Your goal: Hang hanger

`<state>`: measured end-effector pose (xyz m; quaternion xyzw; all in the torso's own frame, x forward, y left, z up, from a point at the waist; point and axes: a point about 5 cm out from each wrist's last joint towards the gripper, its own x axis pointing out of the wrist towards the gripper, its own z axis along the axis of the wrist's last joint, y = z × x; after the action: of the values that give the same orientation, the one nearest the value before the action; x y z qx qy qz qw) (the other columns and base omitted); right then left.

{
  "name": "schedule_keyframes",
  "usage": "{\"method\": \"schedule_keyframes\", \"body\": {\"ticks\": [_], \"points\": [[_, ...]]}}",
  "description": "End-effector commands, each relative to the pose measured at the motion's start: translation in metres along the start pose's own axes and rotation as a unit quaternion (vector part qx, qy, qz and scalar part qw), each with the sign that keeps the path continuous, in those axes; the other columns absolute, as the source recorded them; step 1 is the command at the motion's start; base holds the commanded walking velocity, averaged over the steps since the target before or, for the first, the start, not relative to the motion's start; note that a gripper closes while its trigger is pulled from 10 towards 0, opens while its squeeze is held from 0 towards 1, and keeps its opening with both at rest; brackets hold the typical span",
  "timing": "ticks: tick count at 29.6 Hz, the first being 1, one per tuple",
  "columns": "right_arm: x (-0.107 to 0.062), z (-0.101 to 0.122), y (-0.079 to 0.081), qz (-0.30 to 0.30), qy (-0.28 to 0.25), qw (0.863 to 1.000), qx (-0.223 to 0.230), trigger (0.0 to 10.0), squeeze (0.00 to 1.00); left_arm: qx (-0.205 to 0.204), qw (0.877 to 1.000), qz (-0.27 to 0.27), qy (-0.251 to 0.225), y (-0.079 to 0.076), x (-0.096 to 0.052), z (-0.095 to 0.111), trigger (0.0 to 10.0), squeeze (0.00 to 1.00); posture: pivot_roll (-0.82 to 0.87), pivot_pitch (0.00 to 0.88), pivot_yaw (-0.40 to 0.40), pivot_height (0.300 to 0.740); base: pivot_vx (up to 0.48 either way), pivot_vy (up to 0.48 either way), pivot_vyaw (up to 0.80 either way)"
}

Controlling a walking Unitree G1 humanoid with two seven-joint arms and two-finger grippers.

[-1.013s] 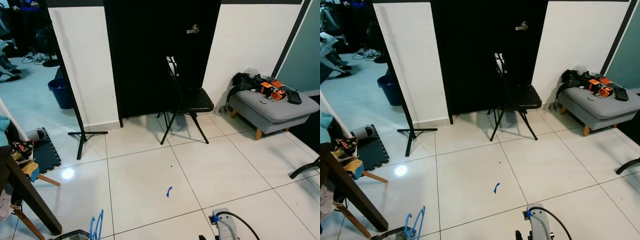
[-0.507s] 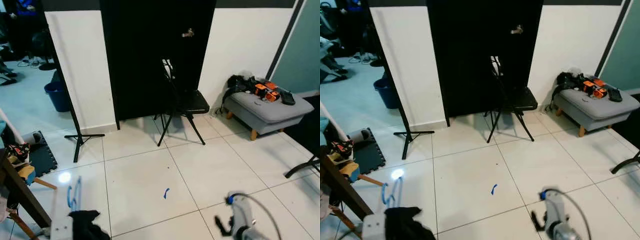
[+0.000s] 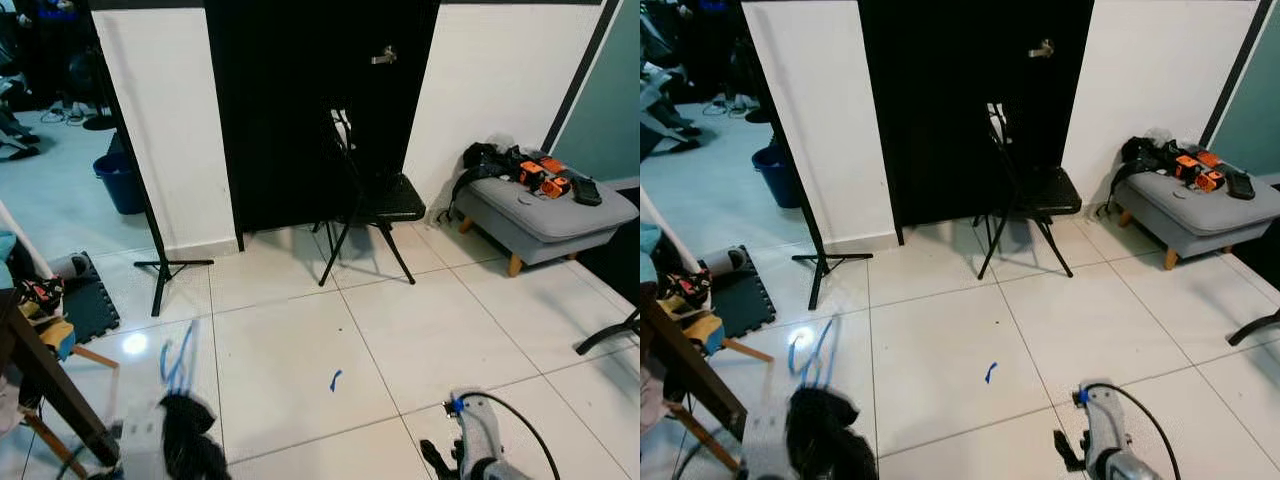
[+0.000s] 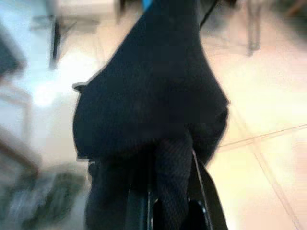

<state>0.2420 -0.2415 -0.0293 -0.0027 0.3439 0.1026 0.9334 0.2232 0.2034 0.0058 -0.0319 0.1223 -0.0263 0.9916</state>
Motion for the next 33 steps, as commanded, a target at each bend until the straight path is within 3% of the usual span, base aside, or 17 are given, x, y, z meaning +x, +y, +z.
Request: {"method": "schedule_keyframes", "body": {"ticks": [1, 2, 3, 4, 5, 8, 9, 11, 12, 14, 16, 19, 26, 28, 30, 31, 33], "points": [[0.006, 0.054, 0.001, 0.077, -0.081, 0.994, -0.014, 10.0, 0.0, 0.027, 0.99, -0.1, -0.091, -0.016, 0.019, 0.061, 10.0, 0.0, -0.04, 0.0, -0.035, 0.74, 0.0, 0.0, 0.0], [0.006, 0.054, 0.001, 0.077, -0.081, 0.994, -0.014, 10.0, 0.0, 0.027, 0.99, -0.1, -0.091, -0.016, 0.019, 0.061, 10.0, 0.0, -0.04, 0.0, -0.035, 0.74, 0.0, 0.0, 0.0], [-0.002, 0.137, 0.014, 0.225, -0.174, 0.954, -0.095, 10.0, 0.0, 0.069, 0.956, -0.231, -0.166, -0.041, 0.025, 0.125, 10.0, 0.0, -0.04, 0.0, -0.047, 0.74, 0.0, 0.0, 0.0], [-0.008, 0.156, 0.019, 0.264, -0.19, 0.938, -0.121, 10.0, 0.0, 0.082, 0.946, -0.258, -0.177, -0.045, 0.026, 0.137, 10.0, 0.0, -0.04, 0.0, -0.048, 0.74, 0.0, 0.0, 0.0], [-0.008, 0.156, 0.019, 0.264, -0.19, 0.938, -0.121, 10.0, 0.0, 0.082, 0.946, -0.258, -0.177, -0.045, 0.026, 0.137, 10.0, 0.0, -0.04, 0.0, -0.048, 0.74, 0.0, 0.0, 0.0], [-0.03, 0.191, 0.024, 0.348, -0.227, 0.899, -0.137, 10.0, 0.0, 0.124, 0.915, -0.314, -0.221, -0.047, 0.024, 0.181, 10.0, 0.0, -0.03, 0.0, -0.044, 0.74, 0.0, 0.0, 0.0], [-0.03, 0.191, 0.024, 0.348, -0.227, 0.899, -0.137, 10.0, 0.0, 0.124, 0.915, -0.314, -0.221, -0.047, 0.024, 0.181, 10.0, 0.0, -0.03, 0.0, -0.044, 0.74, 0.0, 0.0, 0.0], [-0.053, 0.209, 0.023, 0.408, -0.257, 0.866, -0.128, 10.0, 0.0, 0.153, 0.898, -0.323, -0.256, -0.043, 0.021, 0.219, 10.0, 0.0, -0.04, 0.0, -0.038, 0.74, 0.0, 0.0, 0.0], [-0.053, 0.209, 0.023, 0.408, -0.257, 0.866, -0.128, 10.0, 0.0, 0.153, 0.898, -0.323, -0.256, -0.043, 0.021, 0.219, 10.0, 0.0, -0.04, 0.0, -0.038, 0.74, 0.0, 0.0, 0.0], [-0.088, 0.234, 0.018, 0.469, -0.295, 0.822, -0.131, 10.0, 0.0, 0.195, 0.876, -0.319, -0.304, -0.035, 0.016, 0.268, 10.0, 0.0, -0.05, 0.0, -0.029, 0.74, 0.0, 0.0, 0.0], [-0.088, 0.234, 0.018, 0.469, -0.295, 0.822, -0.131, 10.0, 0.0, 0.195, 0.876, -0.319, -0.304, -0.035, 0.016, 0.268, 10.0, 0.0, -0.05, 0.0, -0.029, 0.74, 0.0, 0.0, 0.0], [-0.113, 0.254, 0.009, 0.493, -0.321, 0.795, -0.143, 10.0, 0.0, 0.229, 0.859, -0.324, -0.324, -0.028, 0.009, 0.305, 10.0, 0.0, -0.05, 0.0, -0.025, 0.74, 0.0, 0.0, 0.0], [-0.142, 0.264, -0.011, 0.466, -0.332, 0.798, -0.187, 10.0, 0.0, 0.325, 0.835, -0.332, -0.296, -0.017, 0.006, 0.33, 10.0, 0.0, -0.08, 0.0, 0.003, 0.74, 0.0, 0.0, 0.0], [-0.152, 0.262, -0.003, 0.477, -0.319, 0.794, -0.2, 10.0, 0.0, 0.349, 0.816, -0.369, -0.275, -0.021, 0.003, 0.332, 10.0, 0.0, -0.09, 0.0, 0.011, 0.74, 0.0, 0.0, 0.0], [-0.153, 0.261, 0.0, 0.481, -0.315, 0.793, -0.202, 10.0, 0.0, 0.353, 0.812, -0.379, -0.271, -0.022, 0.003, 0.333, 10.0, 0.0, -0.09, 0.0, 0.011, 0.74, 0.0, 0.0, 0.0], [-0.147, 0.256, 0.012, 0.495, -0.302, 0.79, -0.201, 10.0, 0.0, 0.359, 0.788, -0.422, -0.268, -0.034, -0.002, 0.338, 10.0, 0.0, -0.09, 0.0, 0.021, 0.74, 0.0, 0.0, 0.0], [-0.143, 0.253, 0.02, 0.503, -0.299, 0.786, -0.2, 10.0, 0.0, 0.364, 0.778, -0.435, -0.269, -0.04, -0.003, 0.342, 10.0, 0.0, -0.09, 0.0, 0.029, 0.74, 0.0, 0.0, 0.0]]}}
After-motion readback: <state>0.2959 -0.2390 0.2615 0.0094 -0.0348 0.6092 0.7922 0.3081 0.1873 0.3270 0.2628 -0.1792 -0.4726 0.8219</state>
